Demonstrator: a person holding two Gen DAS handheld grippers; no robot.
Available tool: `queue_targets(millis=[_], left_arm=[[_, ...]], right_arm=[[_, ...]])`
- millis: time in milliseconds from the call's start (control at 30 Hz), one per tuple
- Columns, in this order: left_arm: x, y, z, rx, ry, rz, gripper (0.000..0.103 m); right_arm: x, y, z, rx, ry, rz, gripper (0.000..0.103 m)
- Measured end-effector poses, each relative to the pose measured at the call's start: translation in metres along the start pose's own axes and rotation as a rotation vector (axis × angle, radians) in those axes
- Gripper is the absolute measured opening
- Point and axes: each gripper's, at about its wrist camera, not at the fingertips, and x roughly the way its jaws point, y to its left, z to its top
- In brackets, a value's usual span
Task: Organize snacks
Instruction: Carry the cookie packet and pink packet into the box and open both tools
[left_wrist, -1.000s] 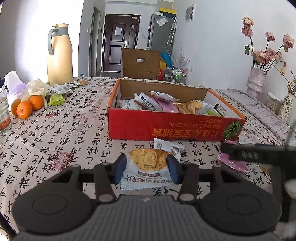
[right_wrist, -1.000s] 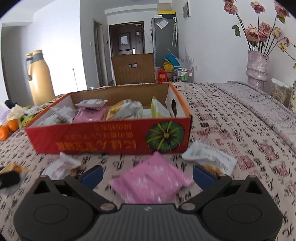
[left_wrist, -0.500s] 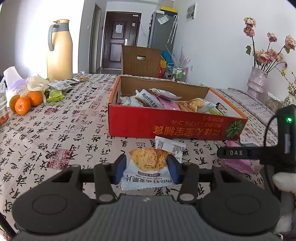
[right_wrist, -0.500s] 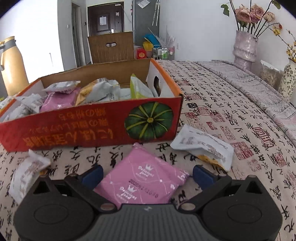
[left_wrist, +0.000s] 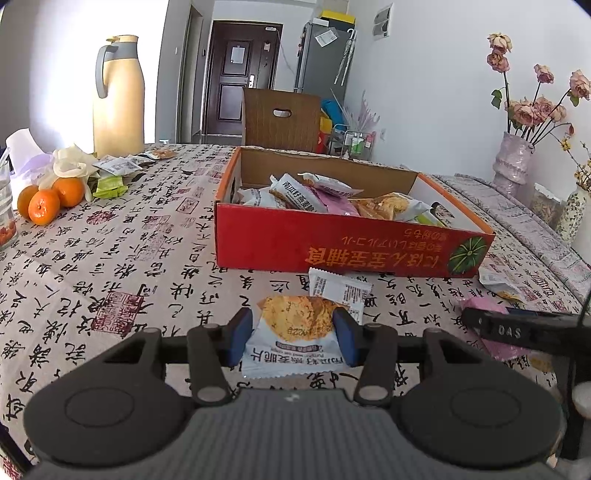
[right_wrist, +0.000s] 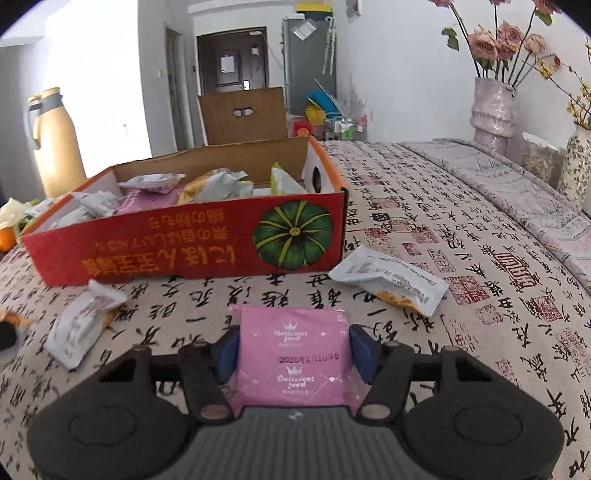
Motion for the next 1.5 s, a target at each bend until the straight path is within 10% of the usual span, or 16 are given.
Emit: queue_targets(millis=[633, 1500], left_arm=[[-0.005, -0.016, 0.015, 0.031, -0.046, -0.014, 0.049], [0.019, -0.049, 0.107, 0.131, -0.24, 0.005, 0.049]], right_arm=[[-0.031, 0.01, 0.009, -0.007, -0.097, 0.082, 0.061], [-0.012, 0.025, 0.103, -0.022, -0.281, 0.122, 0.061]])
